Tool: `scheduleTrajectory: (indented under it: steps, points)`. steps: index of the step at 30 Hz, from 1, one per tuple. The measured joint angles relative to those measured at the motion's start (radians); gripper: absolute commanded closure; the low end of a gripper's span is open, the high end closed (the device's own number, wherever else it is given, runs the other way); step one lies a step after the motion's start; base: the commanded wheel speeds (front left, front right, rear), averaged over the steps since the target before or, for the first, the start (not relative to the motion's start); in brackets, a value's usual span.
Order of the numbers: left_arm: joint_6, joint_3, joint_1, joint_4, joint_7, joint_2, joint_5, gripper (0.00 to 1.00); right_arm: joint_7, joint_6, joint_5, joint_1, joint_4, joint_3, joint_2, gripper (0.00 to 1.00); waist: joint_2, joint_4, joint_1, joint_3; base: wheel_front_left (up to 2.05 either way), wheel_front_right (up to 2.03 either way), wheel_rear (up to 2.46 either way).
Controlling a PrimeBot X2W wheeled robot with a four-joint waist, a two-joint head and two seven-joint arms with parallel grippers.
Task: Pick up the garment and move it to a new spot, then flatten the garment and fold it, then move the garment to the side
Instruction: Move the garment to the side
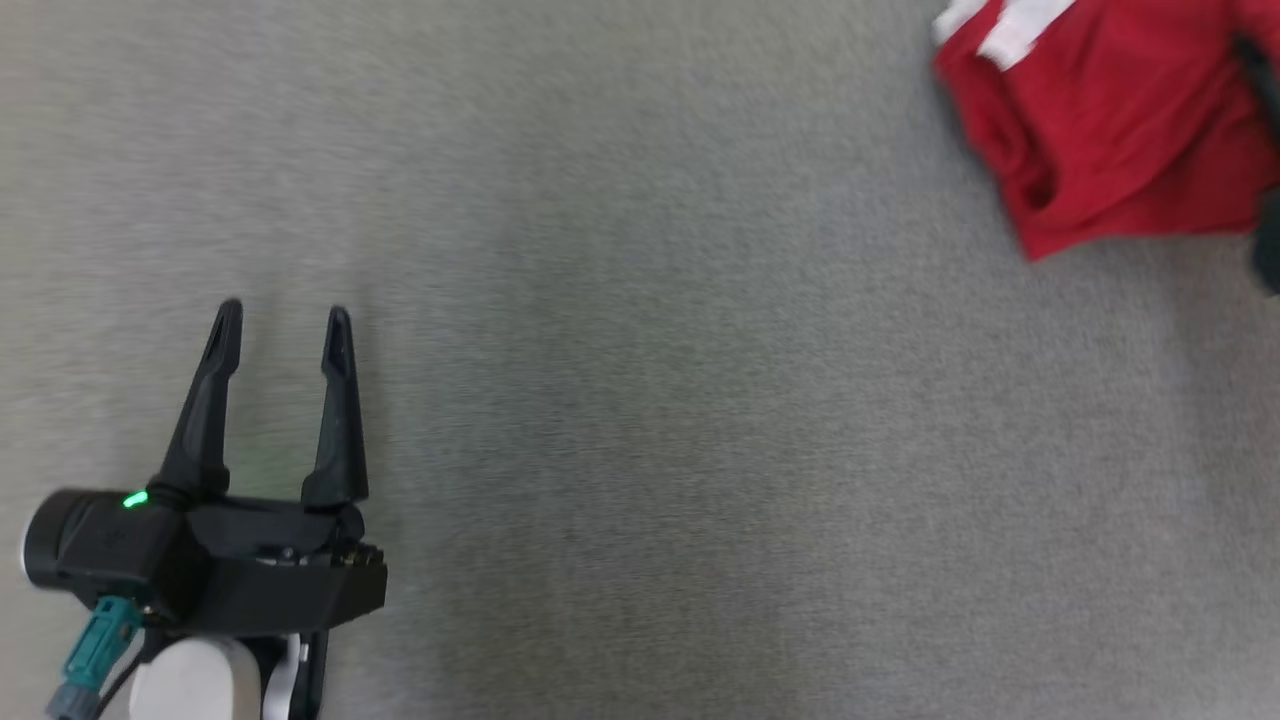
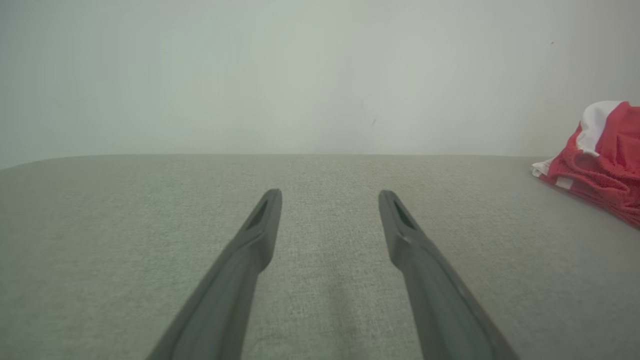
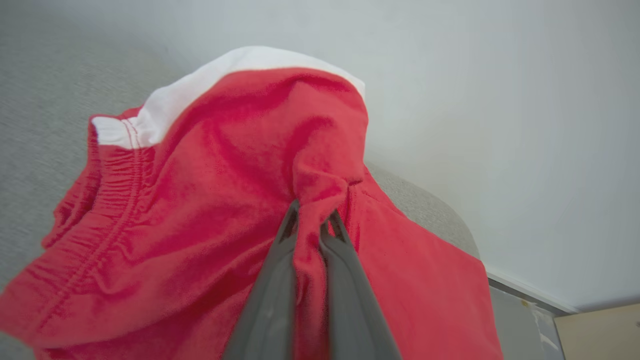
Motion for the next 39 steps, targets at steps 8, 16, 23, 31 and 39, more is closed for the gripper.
scheduleTrajectory:
  steps: [8,16,23,31,39]
  points:
    - [-0.012,-0.024,-0.037,-0.063,0.0,0.055,0.022,0.0,0.076,0.0,0.032,-0.117,-0.027,0.04,-0.14,1.0,0.0,-0.109,0.0,0.116,0.0,0.0,0.0]
    - [-0.012,-0.036,-0.035,-0.12,0.0,0.077,0.026,0.0,0.1,0.0,0.027,-0.257,0.035,0.079,-0.193,1.0,-0.0002,-0.175,-0.0003,0.195,0.0,0.0,0.0]
    - [-0.012,-0.043,-0.035,-0.146,-0.005,0.079,0.026,0.0,0.103,0.0,-0.015,-0.33,0.152,0.129,-0.224,1.0,-0.0003,-0.17,-0.0004,0.226,0.0,0.0,0.0]
    - [-0.011,-0.047,-0.041,-0.136,-0.005,0.075,0.017,0.0,0.052,0.0,-0.039,-0.376,0.265,0.134,-0.191,0.0,-0.0002,-0.153,-0.0002,0.221,0.0,0.0,0.0]
    - [-0.004,-0.024,-0.027,-0.08,-0.003,0.06,-0.003,0.0,-0.085,0.0,-0.076,-0.399,0.305,0.09,-0.12,0.0,-0.0001,-0.147,-0.0001,0.16,0.0,0.0,0.0]
